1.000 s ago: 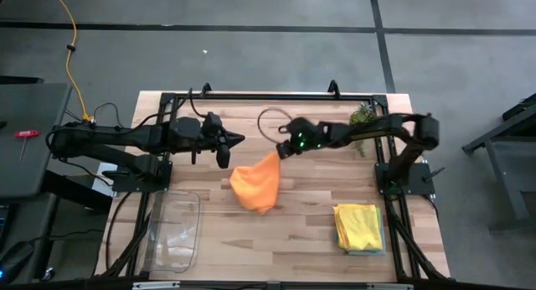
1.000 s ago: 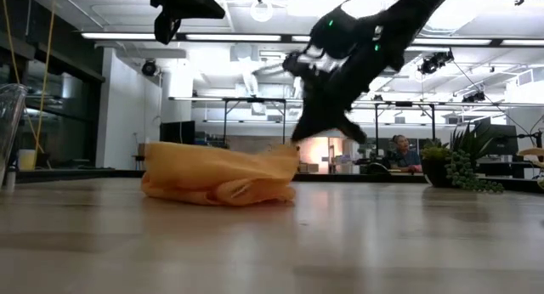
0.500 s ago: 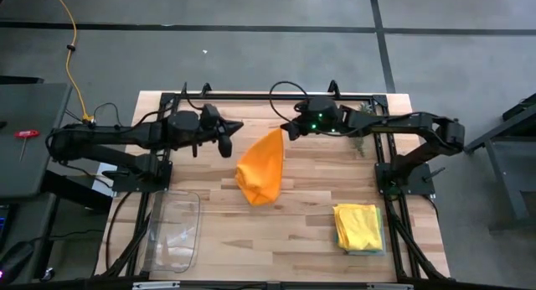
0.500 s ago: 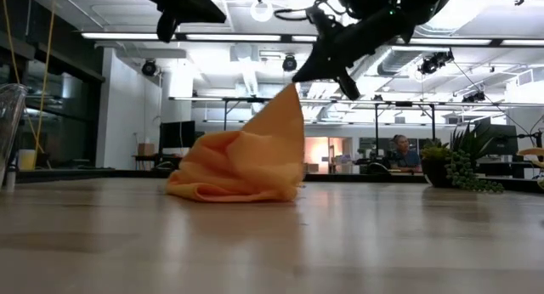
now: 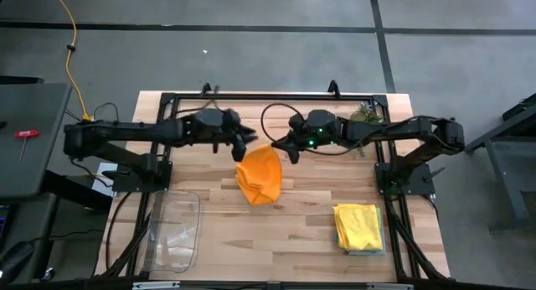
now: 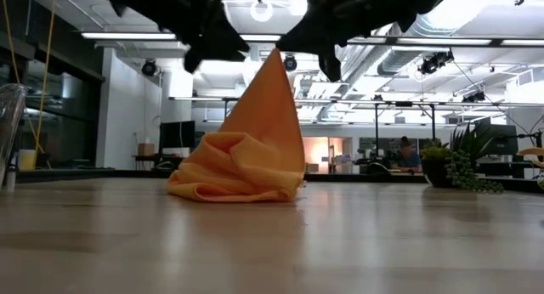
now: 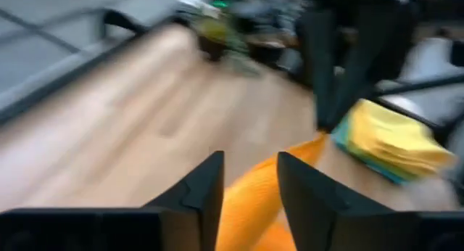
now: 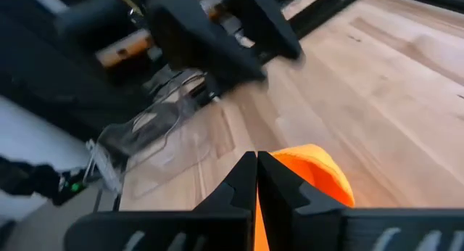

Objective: Fold microfiber towels
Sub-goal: Fold the orange microfiber cloth

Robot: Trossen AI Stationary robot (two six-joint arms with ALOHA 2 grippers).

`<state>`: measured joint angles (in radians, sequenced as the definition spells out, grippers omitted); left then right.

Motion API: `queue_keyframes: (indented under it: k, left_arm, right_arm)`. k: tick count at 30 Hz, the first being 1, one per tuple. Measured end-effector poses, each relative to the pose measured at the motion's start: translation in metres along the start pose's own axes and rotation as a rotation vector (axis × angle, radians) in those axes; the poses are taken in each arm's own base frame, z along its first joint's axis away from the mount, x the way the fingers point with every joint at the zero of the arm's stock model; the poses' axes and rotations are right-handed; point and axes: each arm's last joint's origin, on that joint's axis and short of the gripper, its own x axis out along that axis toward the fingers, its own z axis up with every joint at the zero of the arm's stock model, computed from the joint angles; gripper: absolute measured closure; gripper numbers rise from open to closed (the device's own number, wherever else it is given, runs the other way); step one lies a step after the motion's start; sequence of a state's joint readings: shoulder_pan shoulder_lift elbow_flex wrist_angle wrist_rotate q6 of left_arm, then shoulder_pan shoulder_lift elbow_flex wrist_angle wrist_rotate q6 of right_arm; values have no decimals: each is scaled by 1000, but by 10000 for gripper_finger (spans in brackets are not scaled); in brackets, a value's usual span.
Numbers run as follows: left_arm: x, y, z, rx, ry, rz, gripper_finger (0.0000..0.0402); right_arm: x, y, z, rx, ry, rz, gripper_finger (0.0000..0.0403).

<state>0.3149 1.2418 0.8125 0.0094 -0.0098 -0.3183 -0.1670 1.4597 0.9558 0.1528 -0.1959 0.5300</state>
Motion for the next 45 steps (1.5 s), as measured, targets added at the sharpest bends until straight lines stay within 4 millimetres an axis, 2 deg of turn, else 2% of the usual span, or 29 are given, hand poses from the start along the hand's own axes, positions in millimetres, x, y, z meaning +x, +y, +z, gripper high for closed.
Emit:
queue_keyframes:
  k: [4, 8, 13, 19, 31, 45]
  left_arm:
    - [27, -4, -6, 8, 14, -177, 245]
    - [41, -2, -9, 11, 2, -228, 215]
    - [41, 1, -9, 36, 30, -332, 195]
    - [39, -3, -10, 120, 52, -487, 194]
    - [39, -3, -10, 149, 42, -473, 193]
    - [38, -16, -14, 168, 53, -515, 193]
  right_arm:
    - [1, 7, -4, -51, 24, 40, 403]
    - [2, 13, -8, -103, 45, 74, 403]
    - [3, 16, -10, -147, 51, 87, 403]
    - [3, 17, -11, -165, 54, 95, 403]
    - [3, 19, -9, -172, 44, 143, 403]
    - [3, 19, -8, -198, 40, 146, 403]
